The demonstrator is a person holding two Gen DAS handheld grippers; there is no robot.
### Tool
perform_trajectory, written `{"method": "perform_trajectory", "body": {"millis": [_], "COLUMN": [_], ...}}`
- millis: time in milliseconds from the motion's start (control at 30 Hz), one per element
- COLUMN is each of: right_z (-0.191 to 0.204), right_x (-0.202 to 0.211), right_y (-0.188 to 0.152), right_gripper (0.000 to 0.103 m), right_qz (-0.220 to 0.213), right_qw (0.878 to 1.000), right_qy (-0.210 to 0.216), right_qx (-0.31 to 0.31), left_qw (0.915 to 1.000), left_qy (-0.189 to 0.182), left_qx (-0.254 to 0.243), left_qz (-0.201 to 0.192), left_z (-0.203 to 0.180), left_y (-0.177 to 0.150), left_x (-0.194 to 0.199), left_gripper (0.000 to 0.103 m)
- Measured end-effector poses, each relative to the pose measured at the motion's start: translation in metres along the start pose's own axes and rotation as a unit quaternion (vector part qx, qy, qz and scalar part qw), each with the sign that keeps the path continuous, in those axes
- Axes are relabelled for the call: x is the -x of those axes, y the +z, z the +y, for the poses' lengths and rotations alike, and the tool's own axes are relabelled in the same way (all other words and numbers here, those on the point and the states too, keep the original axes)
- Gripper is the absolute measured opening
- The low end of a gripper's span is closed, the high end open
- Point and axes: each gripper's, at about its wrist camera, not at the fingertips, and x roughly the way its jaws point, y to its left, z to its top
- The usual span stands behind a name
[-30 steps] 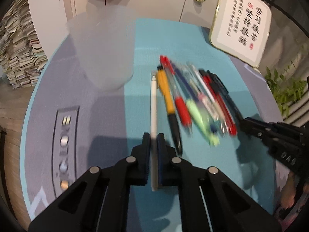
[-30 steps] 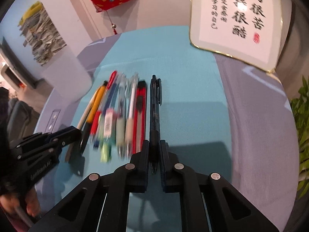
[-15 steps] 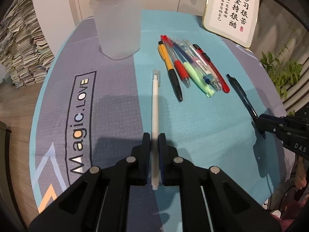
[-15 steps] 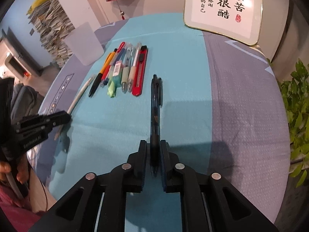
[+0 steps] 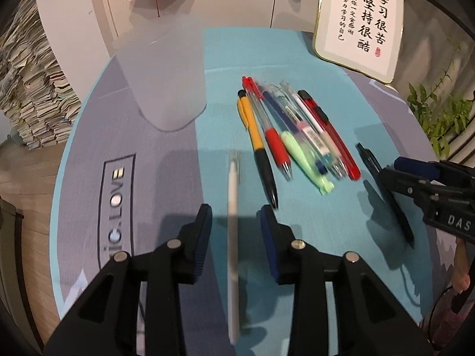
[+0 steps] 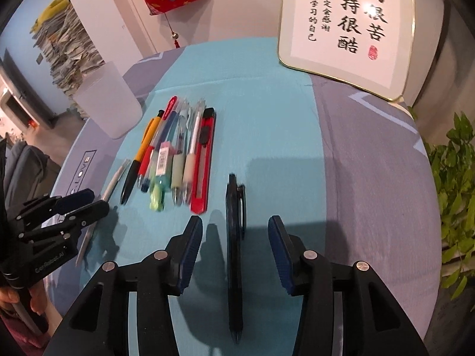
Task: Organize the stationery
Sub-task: 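Grasp the white pen with the left tool while the right tool grasps the black pen, then lift the white pen into the frosted cup and open the left tool while the right holds the black pen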
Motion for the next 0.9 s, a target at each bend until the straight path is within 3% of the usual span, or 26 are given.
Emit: {"method": "perform_trajectory", "body": {"millis": [333,400,433,467,667,900], "right_z": [0.006,0.008,0.010,0.011,0.010,0.012], "right_x": [-0.023,-0.024,-0.024,-0.025,-0.017,0.020], "right_y": [0.015,0.016,0.017,0.017,0.016,0.008], "right_gripper": [0.046,0.039,0.029,0.016,0.016,0.016], "right_qz": [0.019,0.018,0.017,0.016,0.009,-0.029], "right_qw": [0.999,0.999,0.998,0.998,0.999,0.999], "right_qy": [-0.019,-0.033,-0.042,-0.049,-0.012,0.003], "right_qx": [0.019,0.028,0.037,0.044,0.029,0.018], "left_qw": [0.9999,0.9998,0.9998,0.9997,0.9998,0.9988], "left_qy": [0.006,0.008,0.006,0.003,-0.003,-0.002], "left_qx": [-0.010,-0.017,-0.020,-0.023,-0.017,-0.010], "left_qz": [0.009,0.006,0.003,0.002,-0.004,-0.047], "left_z": [0.000,-0.003,-0.004,-0.005,-0.002,-0.003], "left_y": [0.022,0.024,0.025,0.025,0.022,0.018], "left_x": [-0.017,-0.019,-0.019,-0.019,-0.012,0.026], "left_gripper": [0.029,0.024,0.020,0.009,0.008,0.008]}}
